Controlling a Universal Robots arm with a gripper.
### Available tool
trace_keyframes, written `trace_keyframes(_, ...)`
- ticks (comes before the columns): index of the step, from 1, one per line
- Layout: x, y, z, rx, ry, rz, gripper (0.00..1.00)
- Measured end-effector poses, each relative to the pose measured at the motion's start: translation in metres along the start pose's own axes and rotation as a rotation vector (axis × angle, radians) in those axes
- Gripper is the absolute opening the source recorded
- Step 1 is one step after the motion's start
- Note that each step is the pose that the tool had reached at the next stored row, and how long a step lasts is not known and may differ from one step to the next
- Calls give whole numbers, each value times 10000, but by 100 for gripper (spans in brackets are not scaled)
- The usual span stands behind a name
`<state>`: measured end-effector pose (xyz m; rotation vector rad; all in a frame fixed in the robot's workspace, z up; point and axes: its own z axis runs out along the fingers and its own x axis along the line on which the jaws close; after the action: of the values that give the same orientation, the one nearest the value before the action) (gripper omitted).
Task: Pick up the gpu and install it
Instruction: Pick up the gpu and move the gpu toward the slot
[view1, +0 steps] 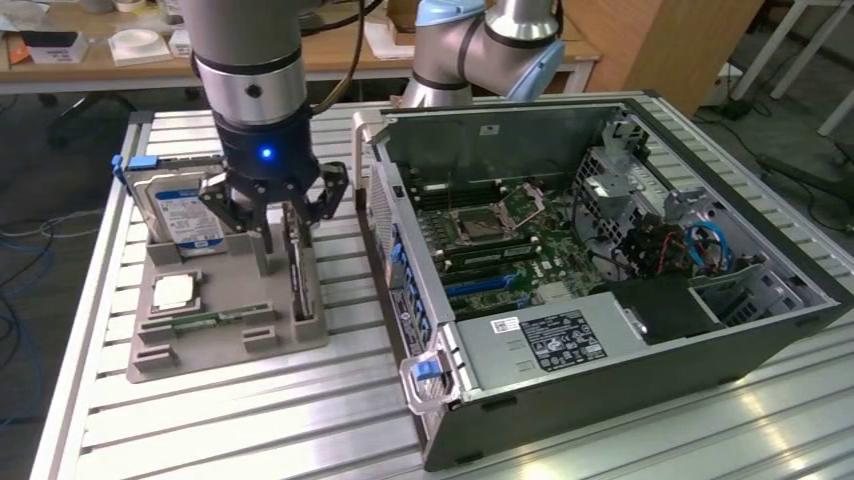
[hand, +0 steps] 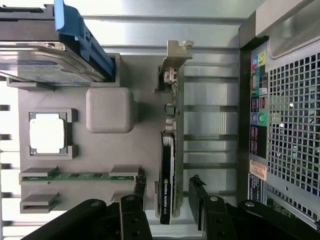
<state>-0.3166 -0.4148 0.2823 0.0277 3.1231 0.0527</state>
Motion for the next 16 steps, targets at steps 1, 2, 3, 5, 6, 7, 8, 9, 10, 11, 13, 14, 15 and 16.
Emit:
trace_keyframes(1, -7, -4, 12, 1, 0, 13, 47)
trace_keyframes(2, -13, -8, 23, 1, -1, 26, 47)
trace_keyframes(3, -18, -11, 34, 1, -1, 38, 47)
trace_keyframes(5, -25, -17, 60, 1, -3, 61, 47)
trace_keyframes(6, -28, -20, 73, 1, -3, 71, 47)
trace_keyframes(7, -29, -22, 89, 2, -3, 85, 47)
trace_keyframes(8, -29, -24, 104, 3, -3, 94, 47)
trace_keyframes(9, -29, -26, 120, 2, -4, 101, 47)
trace_keyframes(10, -29, -28, 138, 3, -3, 107, 47)
trace_keyframes(11, -30, -29, 156, 2, -4, 114, 47)
trace_keyframes(13, -29, -31, 191, 3, -4, 133, 47)
trace_keyframes(14, -29, -32, 211, 3, -5, 142, 47)
trace_keyframes(15, -28, -33, 229, 3, -6, 152, 47)
trace_keyframes(16, -28, -34, 246, 3, -6, 161, 47)
